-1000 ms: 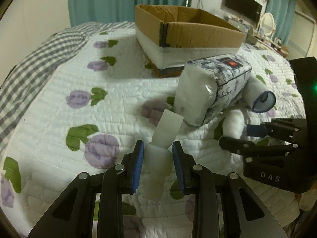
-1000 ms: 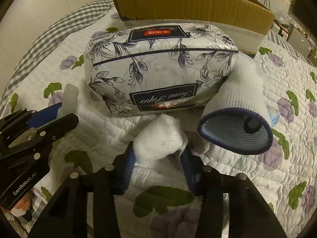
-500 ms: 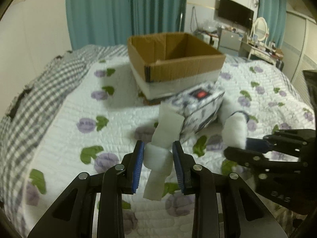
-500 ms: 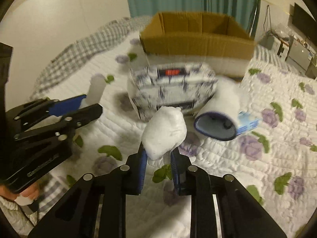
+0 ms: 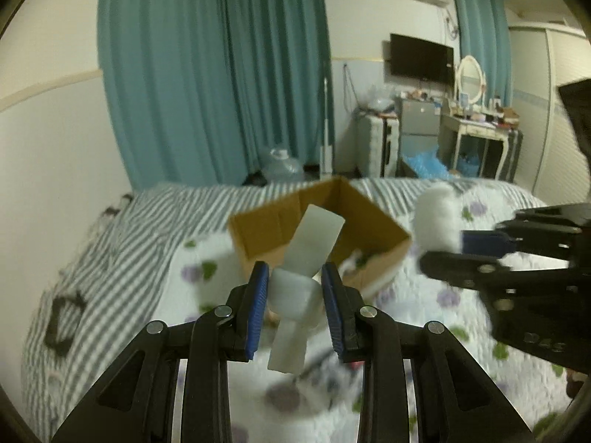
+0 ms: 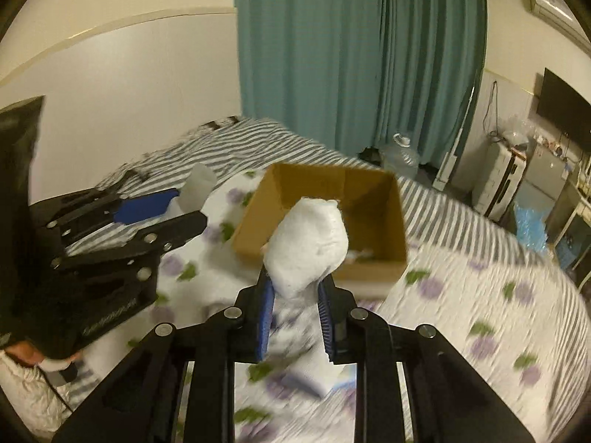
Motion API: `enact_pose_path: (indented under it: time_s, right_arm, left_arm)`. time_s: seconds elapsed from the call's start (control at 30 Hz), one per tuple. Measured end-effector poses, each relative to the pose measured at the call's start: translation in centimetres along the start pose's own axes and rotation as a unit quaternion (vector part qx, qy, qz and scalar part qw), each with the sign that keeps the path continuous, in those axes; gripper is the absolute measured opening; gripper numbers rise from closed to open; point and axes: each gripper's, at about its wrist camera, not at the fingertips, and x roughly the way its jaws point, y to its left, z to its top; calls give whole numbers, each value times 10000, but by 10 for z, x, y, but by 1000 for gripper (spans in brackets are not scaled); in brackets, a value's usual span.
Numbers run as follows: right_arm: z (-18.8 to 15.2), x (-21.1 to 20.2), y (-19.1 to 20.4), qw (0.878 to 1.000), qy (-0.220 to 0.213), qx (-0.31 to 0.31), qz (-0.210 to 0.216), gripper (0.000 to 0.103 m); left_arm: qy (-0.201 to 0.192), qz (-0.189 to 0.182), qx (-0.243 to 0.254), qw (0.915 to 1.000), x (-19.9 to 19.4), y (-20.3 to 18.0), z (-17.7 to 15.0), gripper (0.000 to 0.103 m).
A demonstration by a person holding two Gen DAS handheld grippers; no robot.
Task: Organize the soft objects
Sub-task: 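Carry both socks into the cardboard box and open both tools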
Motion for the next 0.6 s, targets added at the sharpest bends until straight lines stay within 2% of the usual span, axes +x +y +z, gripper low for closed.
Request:
enact_pose_path:
  time_s: [0.1,0.27,0.37,0.53,0.6]
  right_arm:
    - [26,24,-16,9999,84,61,-40,22]
    - [54,72,-49,9994,186,307,-3,22]
    - [57,106,-64,9988,298,386,-9,22]
    - [50,152,-85,9974,444,571,41,23]
    - [47,161,-91,9970,445,637,68,28]
  left_arm:
    - [13,-68,-81,9999,33,3,17,29]
    - [339,15,-90,9994,94,11,22,29]
    - [490,1,-64,9988,121,12,19,29]
    - [478,70,39,9988,144,10,12,32]
    - [470,173,125,9987,150,8,9,33]
